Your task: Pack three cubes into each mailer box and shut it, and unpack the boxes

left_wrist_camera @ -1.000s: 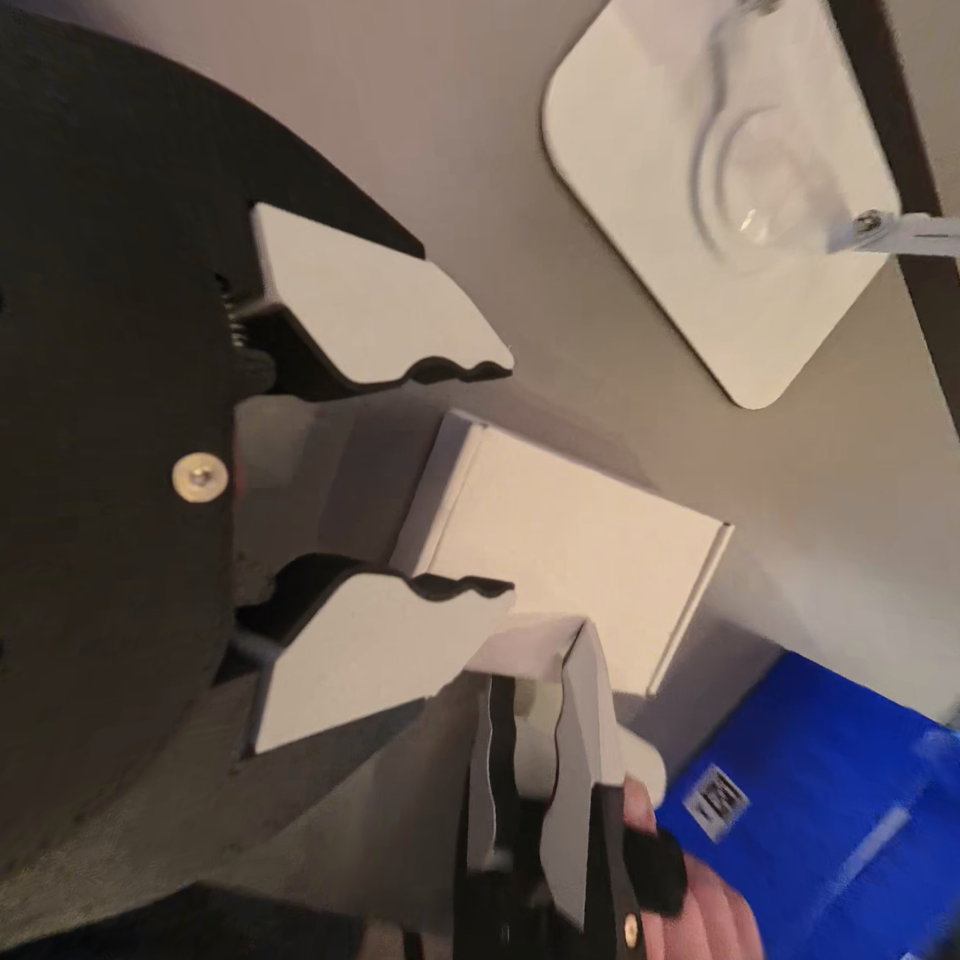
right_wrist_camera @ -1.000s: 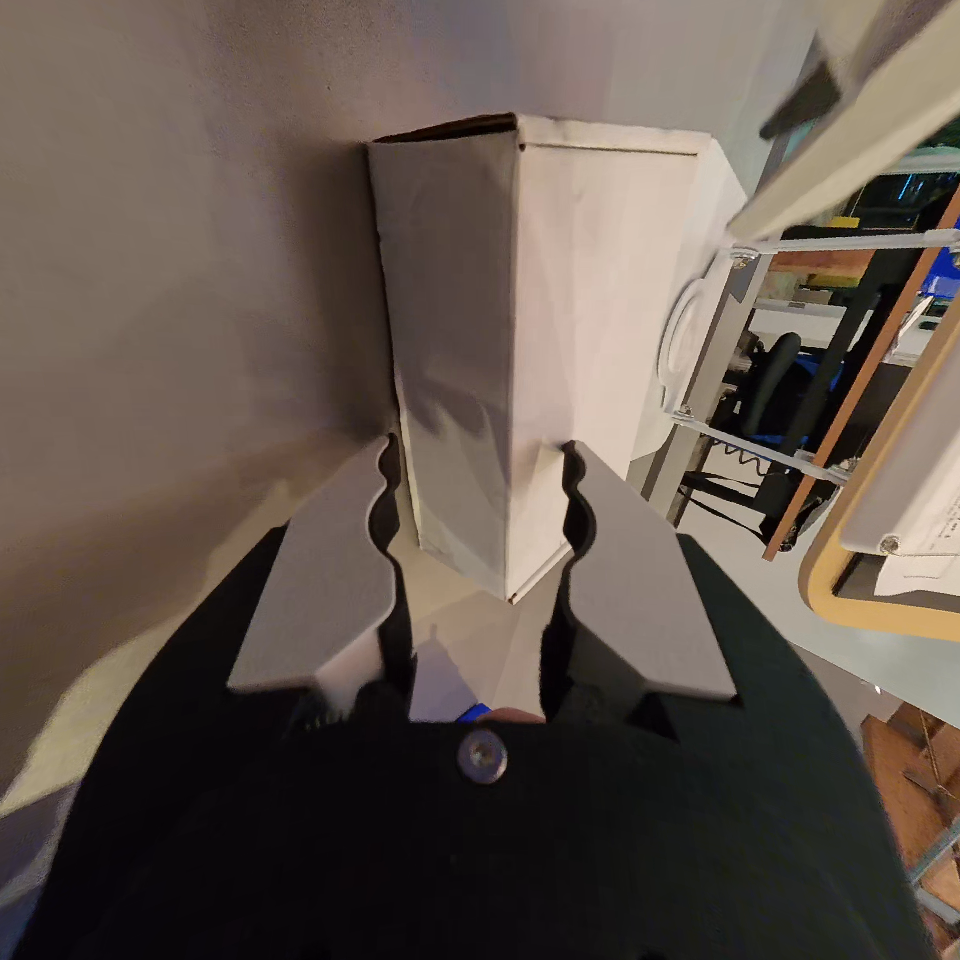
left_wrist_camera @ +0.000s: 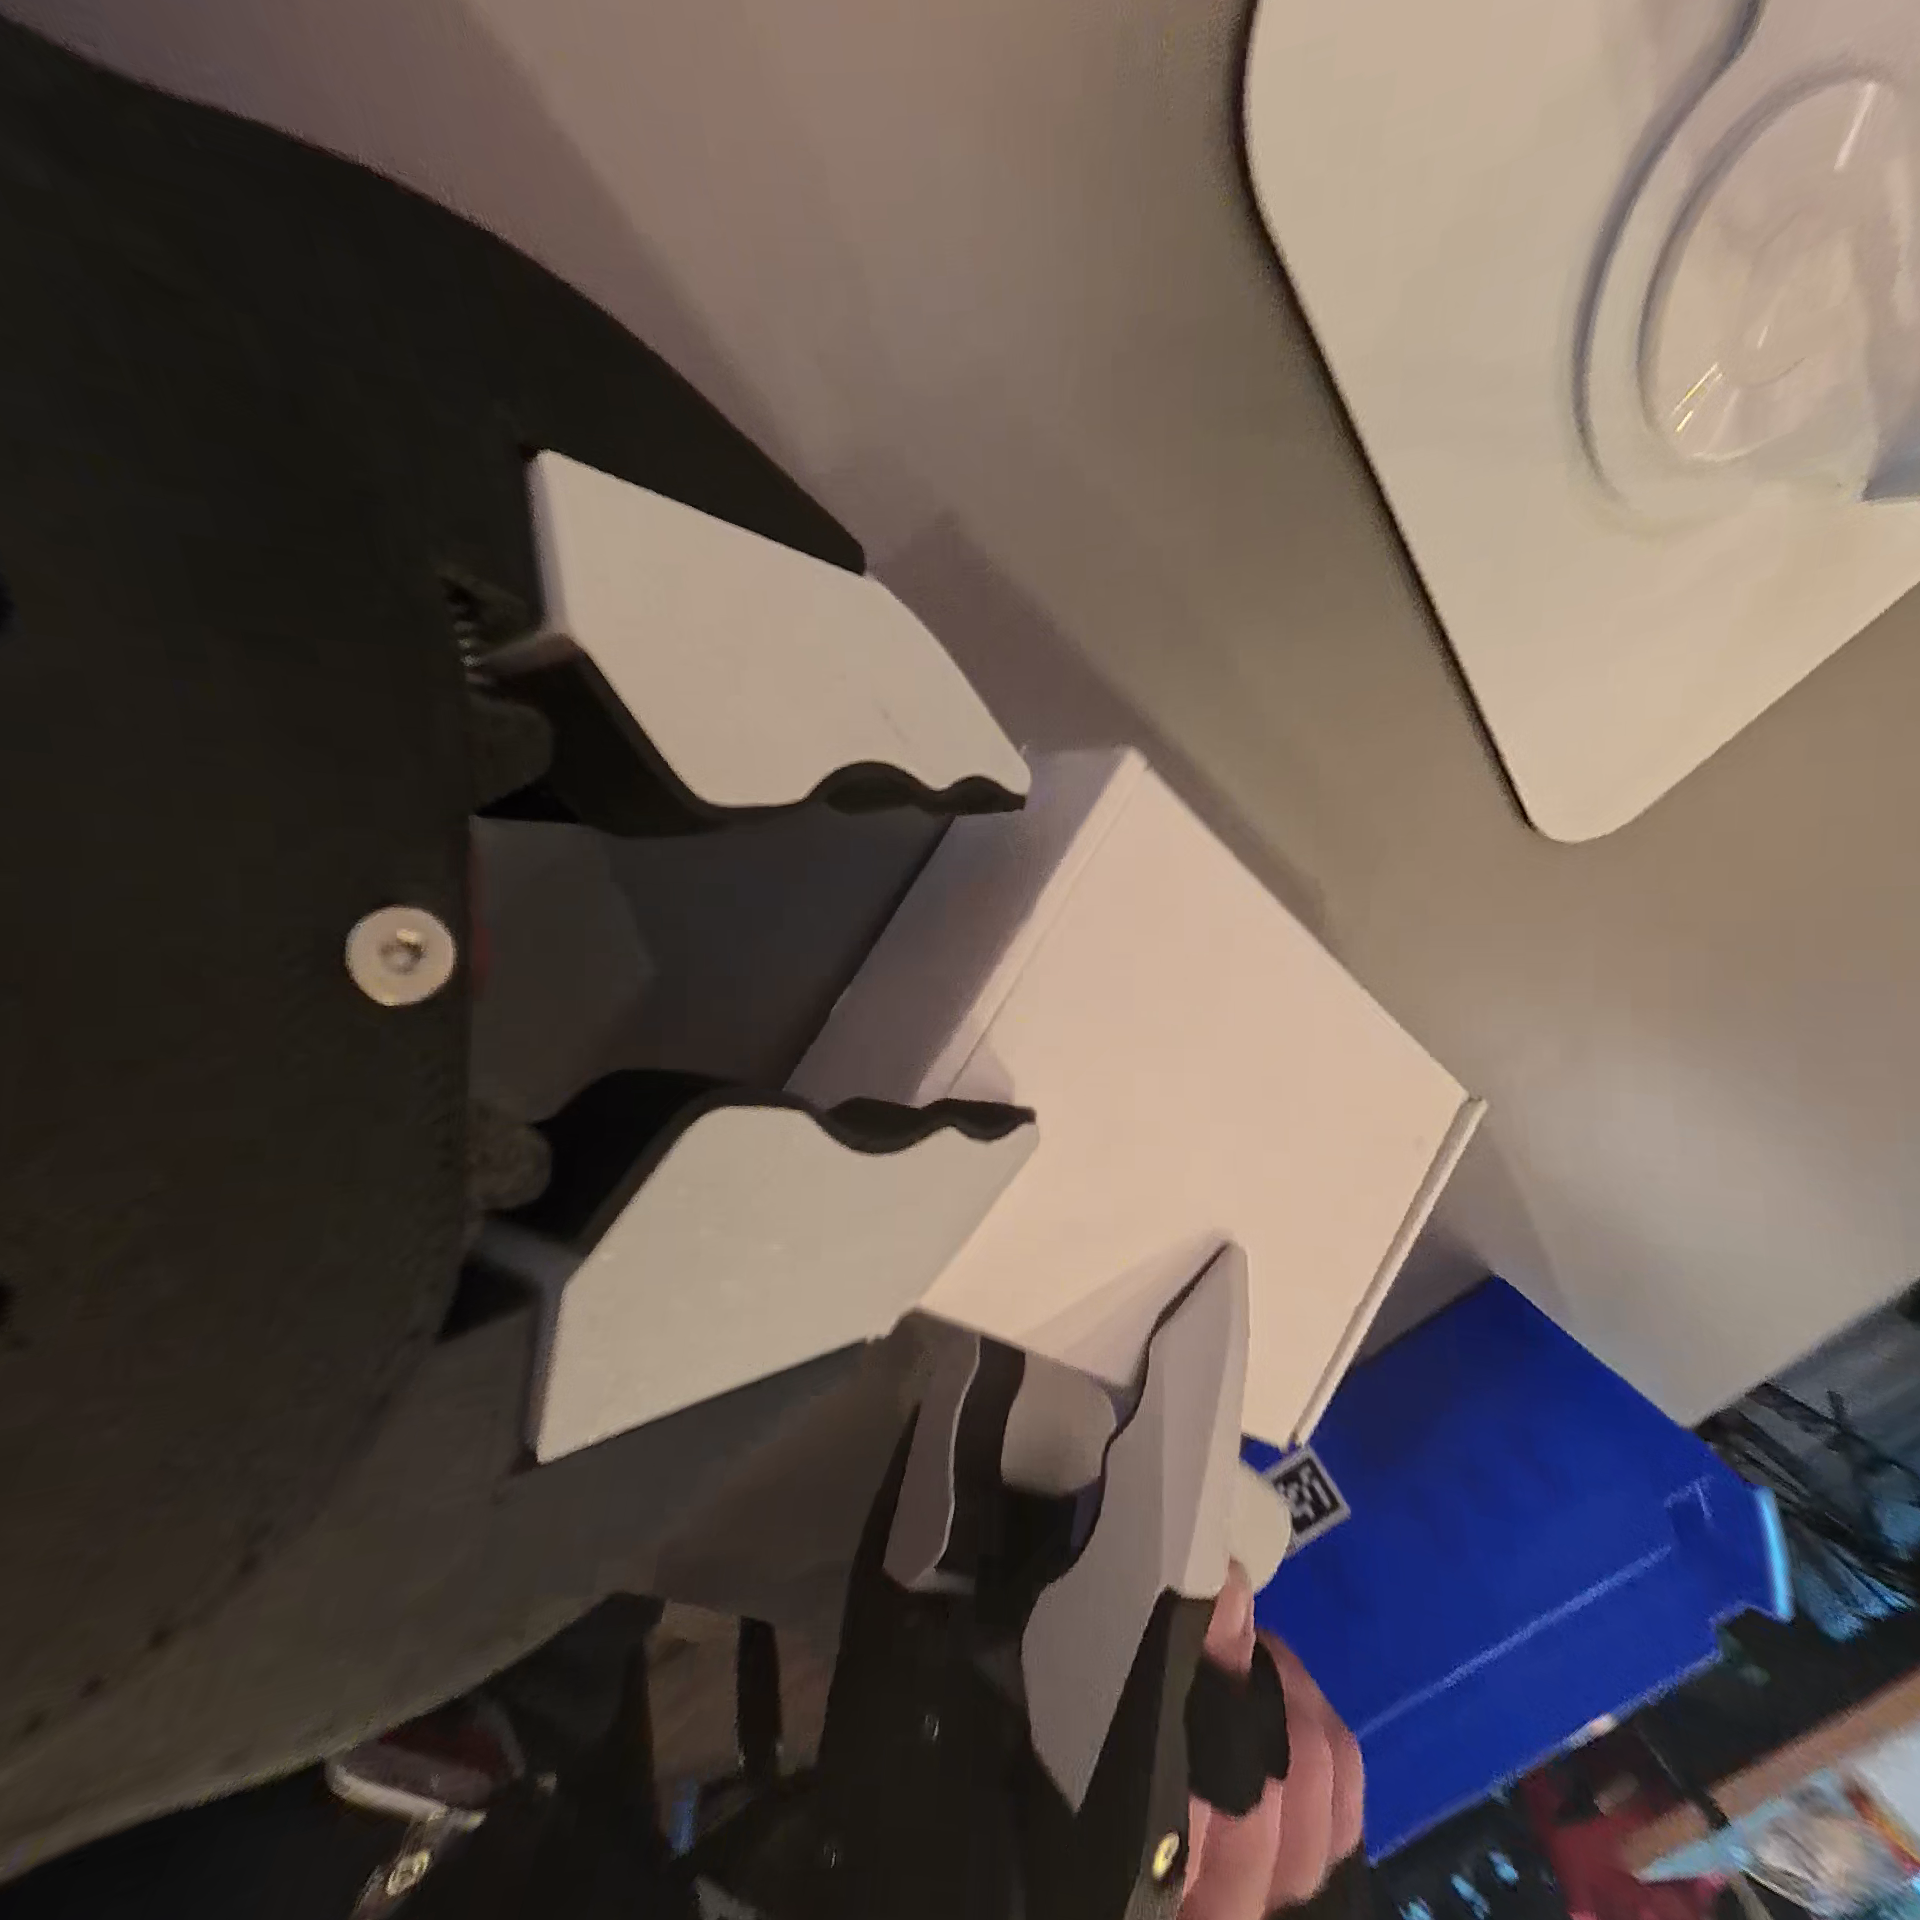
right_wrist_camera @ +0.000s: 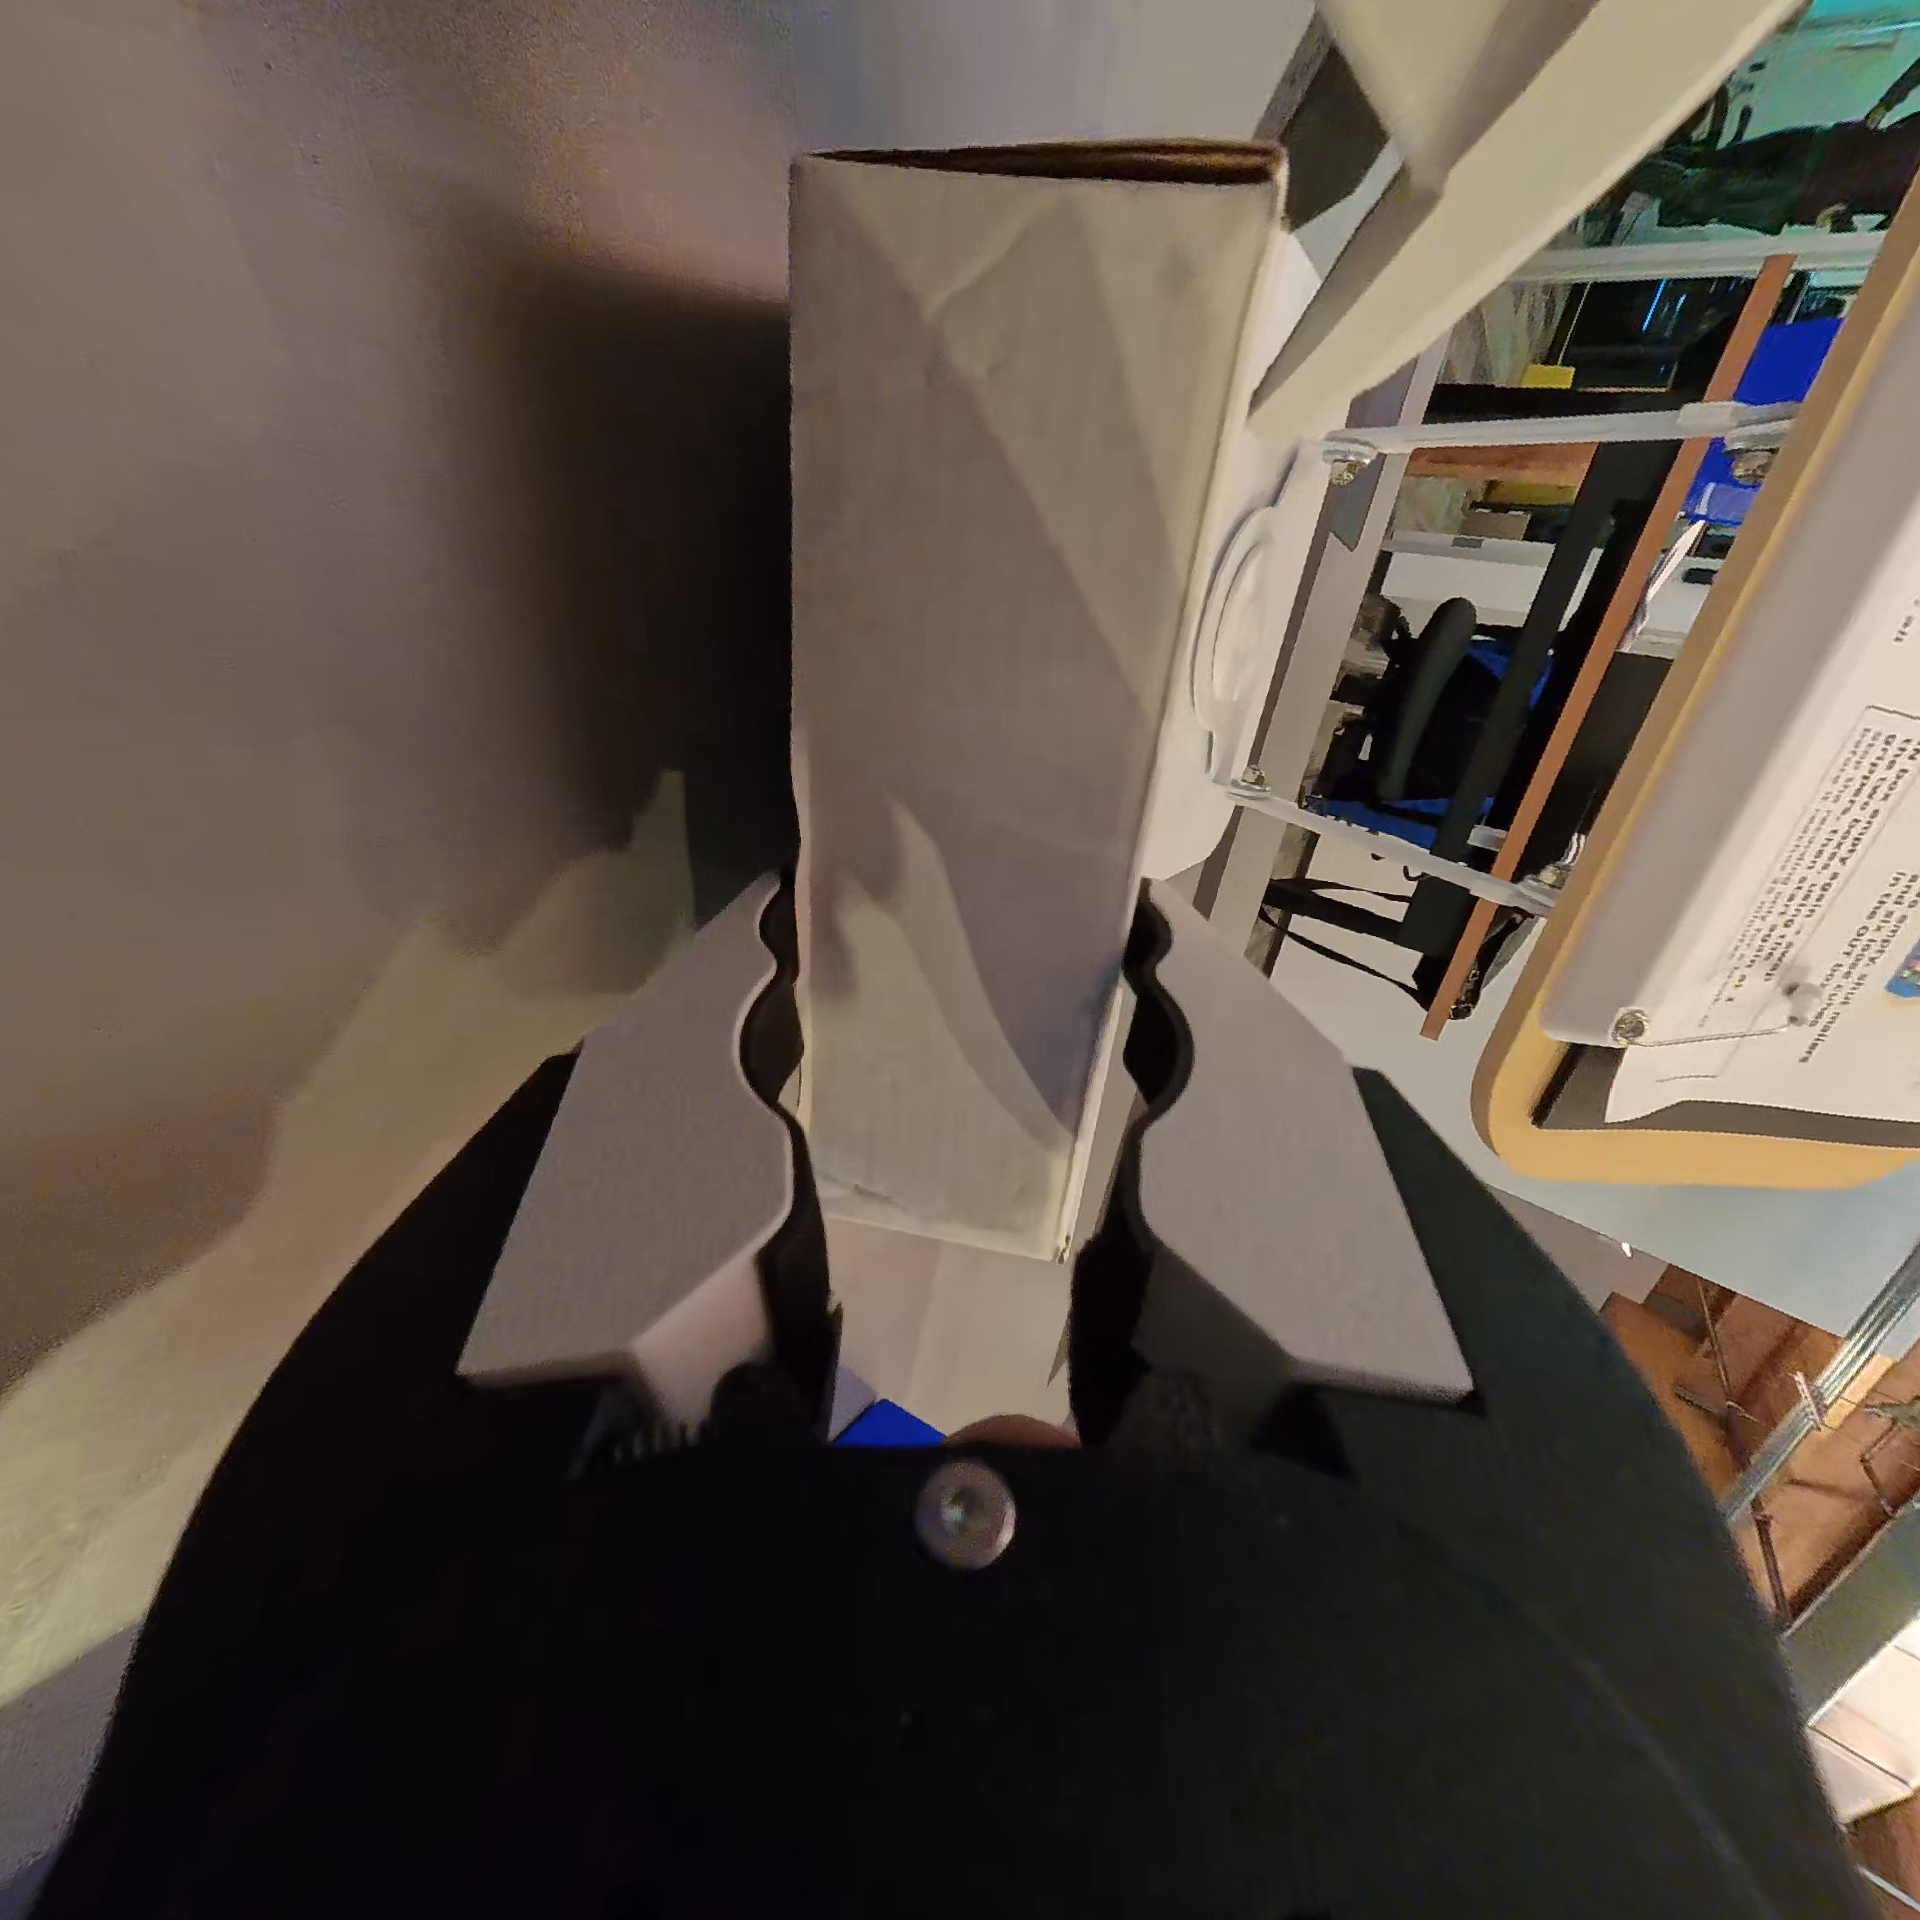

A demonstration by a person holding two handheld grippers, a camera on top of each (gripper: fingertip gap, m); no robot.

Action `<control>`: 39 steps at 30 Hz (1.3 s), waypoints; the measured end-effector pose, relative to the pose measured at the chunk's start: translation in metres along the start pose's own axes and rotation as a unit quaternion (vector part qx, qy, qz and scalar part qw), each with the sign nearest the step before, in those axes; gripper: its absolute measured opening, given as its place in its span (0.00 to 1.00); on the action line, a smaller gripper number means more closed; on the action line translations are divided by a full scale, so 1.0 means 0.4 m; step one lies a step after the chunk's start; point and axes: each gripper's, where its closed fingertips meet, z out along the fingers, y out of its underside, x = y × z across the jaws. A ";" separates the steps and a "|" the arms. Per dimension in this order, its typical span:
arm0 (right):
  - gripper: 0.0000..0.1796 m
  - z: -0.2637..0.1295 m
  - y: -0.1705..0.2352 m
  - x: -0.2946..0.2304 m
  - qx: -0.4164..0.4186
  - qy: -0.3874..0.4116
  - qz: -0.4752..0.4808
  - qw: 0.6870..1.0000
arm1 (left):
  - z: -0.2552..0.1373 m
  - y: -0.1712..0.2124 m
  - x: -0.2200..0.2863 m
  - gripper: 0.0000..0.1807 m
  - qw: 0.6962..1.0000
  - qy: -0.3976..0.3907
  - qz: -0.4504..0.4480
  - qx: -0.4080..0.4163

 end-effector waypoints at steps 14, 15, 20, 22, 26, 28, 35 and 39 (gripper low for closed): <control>0.35 -0.040 -0.032 -0.008 0.069 -0.114 0.075 0.988 | -0.033 0.023 0.043 0.25 0.992 0.058 -0.015 0.112; 0.35 -0.044 -0.033 -0.006 0.075 -0.127 0.080 0.986 | -0.035 0.021 0.045 0.25 0.991 0.066 -0.018 0.116; 0.37 -0.056 -0.039 -0.008 0.100 -0.179 0.109 0.973 | -0.036 0.021 0.047 0.24 0.989 0.070 -0.012 0.133; 0.37 -0.059 -0.041 -0.007 0.110 -0.193 0.120 0.968 | -0.037 0.021 0.047 0.24 0.988 0.071 -0.012 0.137; 0.38 -0.071 -0.047 -0.007 0.134 -0.219 0.140 0.956 | -0.040 0.020 0.049 0.23 0.988 0.072 -0.006 0.138; 0.35 -0.087 -0.052 -0.019 0.146 -0.261 0.160 0.941 | -0.033 0.034 0.050 0.22 0.990 0.063 0.009 0.123; 0.21 -0.105 -0.039 -0.044 0.141 -0.261 0.141 0.945 | -0.012 0.071 0.041 0.19 0.996 0.030 0.035 0.071; 0.43 -0.069 0.001 -0.041 0.093 -0.178 0.100 0.974 | -0.021 0.033 0.037 0.33 0.995 -0.003 0.077 0.065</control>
